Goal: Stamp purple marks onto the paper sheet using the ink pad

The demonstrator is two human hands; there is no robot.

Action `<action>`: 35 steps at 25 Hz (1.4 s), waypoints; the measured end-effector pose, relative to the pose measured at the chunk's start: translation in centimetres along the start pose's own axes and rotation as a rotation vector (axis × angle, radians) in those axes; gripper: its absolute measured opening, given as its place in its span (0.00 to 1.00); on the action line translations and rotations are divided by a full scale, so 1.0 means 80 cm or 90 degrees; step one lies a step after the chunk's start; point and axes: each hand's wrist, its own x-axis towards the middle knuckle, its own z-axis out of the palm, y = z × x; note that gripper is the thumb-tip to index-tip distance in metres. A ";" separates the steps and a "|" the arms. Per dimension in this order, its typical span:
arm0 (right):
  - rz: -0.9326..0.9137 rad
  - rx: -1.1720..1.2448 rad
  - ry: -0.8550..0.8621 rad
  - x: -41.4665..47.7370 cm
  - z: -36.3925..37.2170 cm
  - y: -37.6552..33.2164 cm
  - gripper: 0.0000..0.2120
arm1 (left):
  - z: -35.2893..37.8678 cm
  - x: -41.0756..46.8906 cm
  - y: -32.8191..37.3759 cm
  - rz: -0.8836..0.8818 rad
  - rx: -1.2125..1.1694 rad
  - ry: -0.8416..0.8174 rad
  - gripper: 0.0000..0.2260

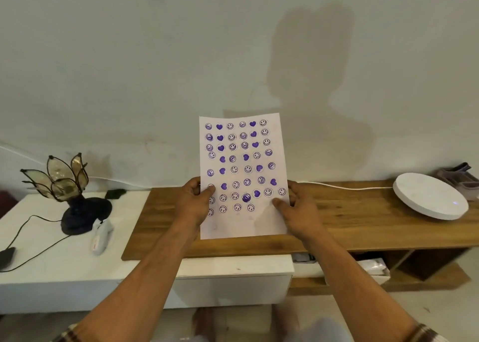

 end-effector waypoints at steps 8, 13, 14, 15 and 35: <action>0.116 -0.069 0.006 0.093 0.054 0.132 0.12 | 0.010 0.100 -0.150 -0.079 0.090 0.033 0.08; 0.167 -0.128 0.008 0.135 0.088 0.203 0.15 | 0.012 0.149 -0.227 -0.093 0.197 0.041 0.08; 0.179 -0.142 0.006 0.142 0.093 0.217 0.14 | 0.012 0.158 -0.242 -0.097 0.219 0.037 0.08; 0.194 -0.157 0.007 0.150 0.098 0.230 0.14 | 0.012 0.166 -0.256 -0.099 0.240 0.035 0.07; 0.177 -0.527 0.001 0.167 0.118 0.292 0.23 | 0.020 0.195 -0.331 -0.102 0.504 0.004 0.15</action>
